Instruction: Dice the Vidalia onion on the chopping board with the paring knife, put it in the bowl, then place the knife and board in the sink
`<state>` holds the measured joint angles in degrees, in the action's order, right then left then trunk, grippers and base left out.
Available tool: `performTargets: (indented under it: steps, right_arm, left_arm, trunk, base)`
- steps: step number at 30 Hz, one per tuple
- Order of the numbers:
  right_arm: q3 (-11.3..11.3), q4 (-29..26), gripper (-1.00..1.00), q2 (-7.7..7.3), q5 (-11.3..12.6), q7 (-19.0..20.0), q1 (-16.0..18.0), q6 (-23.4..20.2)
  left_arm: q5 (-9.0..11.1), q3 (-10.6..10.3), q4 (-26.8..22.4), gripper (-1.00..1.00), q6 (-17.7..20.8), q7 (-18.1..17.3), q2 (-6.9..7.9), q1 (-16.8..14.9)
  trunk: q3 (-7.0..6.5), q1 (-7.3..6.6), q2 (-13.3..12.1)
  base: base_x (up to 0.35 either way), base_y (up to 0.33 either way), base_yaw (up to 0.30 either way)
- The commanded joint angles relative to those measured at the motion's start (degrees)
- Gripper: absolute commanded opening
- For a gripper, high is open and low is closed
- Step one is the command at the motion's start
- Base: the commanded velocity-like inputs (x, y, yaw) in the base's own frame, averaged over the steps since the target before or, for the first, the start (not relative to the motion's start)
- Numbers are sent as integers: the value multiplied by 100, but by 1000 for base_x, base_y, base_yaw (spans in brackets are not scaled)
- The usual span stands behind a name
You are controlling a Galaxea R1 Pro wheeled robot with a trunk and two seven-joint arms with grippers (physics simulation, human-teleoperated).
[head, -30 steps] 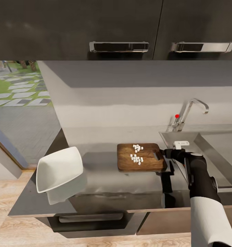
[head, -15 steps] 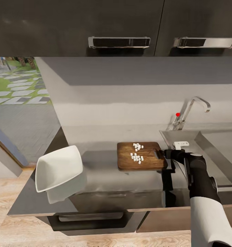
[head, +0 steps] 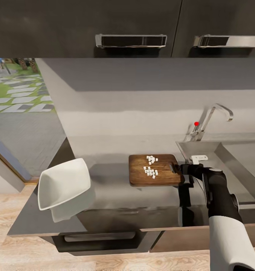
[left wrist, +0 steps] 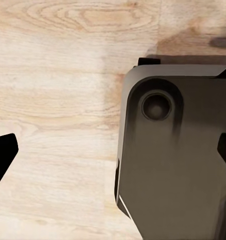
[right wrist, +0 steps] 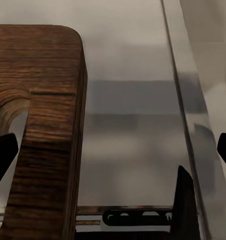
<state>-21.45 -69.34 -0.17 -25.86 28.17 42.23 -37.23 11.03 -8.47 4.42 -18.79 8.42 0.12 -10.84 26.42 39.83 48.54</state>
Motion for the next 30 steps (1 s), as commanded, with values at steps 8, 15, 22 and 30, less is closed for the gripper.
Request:
performTargets:
  steps: [8, 15, 22, 30]
  right_arm:
    - [-9, 30, 100, 1, -60, 55, 7, -12]
    - [-7, 34, 100, 6, -60, 57, 5, -12]
    - [-1, 38, 100, 9, -60, 57, 6, -12]
    - [0, 91, 100, 57, -121, 56, 6, -20]
  left_arm:
    - [48, -50, 22, 100, -37, 2, -3, -7]
    - [48, -50, 23, 100, -37, 2, -3, -9]
    - [48, -50, 23, 100, -37, 2, -3, -9]
    - [48, -50, 23, 100, -37, 2, -3, -10]
  trunk:
    - [58, 1, 5]
    - [100, 1, 5]
    - [125, 1, 5]
    - [128, 1, 5]
  base:
    - [0, 0, 0]
    - [0, 0, 0]
    - [0, 0, 0]
    - [0, 0, 0]
